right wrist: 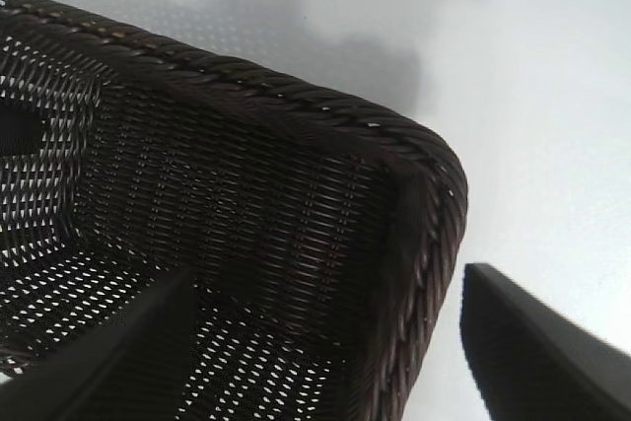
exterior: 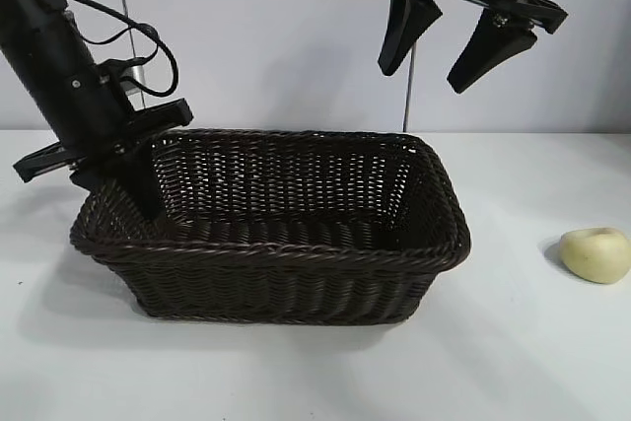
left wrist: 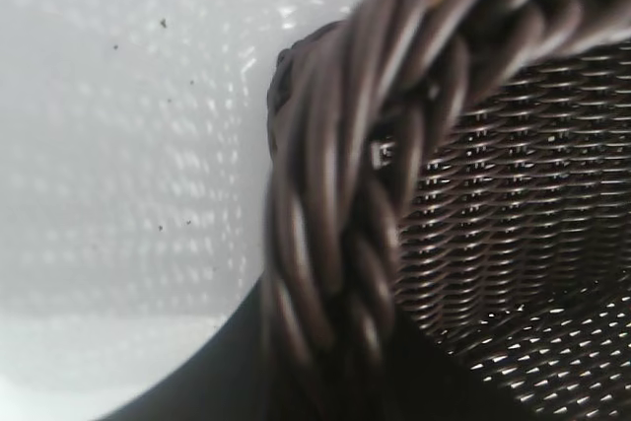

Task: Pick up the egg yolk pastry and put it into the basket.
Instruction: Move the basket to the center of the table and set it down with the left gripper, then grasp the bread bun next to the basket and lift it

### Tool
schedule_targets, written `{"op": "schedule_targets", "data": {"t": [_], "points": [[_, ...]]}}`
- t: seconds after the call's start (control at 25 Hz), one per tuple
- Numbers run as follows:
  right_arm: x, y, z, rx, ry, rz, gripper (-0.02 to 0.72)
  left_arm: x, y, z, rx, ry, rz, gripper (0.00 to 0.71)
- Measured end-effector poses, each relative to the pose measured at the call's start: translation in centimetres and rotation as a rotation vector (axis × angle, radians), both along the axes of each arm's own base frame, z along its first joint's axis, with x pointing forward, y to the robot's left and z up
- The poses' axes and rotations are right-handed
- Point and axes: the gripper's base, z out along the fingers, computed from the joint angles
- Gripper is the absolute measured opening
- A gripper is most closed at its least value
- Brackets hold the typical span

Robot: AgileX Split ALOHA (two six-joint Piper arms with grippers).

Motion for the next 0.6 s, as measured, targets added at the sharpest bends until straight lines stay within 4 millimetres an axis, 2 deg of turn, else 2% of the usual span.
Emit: {"op": "schedule_targets", "data": {"t": [0.16, 0.4, 0.6], "points": [[0.0, 0.0, 0.0, 0.000, 0.000, 0.000, 0.540, 0.0, 0.0, 0.0, 0.000, -0.001, 0.000, 0.500], [0.0, 0.0, 0.0, 0.000, 0.000, 0.000, 0.540, 0.1, 0.1, 0.3, 0.018, -0.014, -0.014, 0.508], [0.0, 0.0, 0.0, 0.000, 0.000, 0.000, 0.540, -0.1, 0.4, 2.0, 0.034, -0.045, -0.035, 0.508]]}}
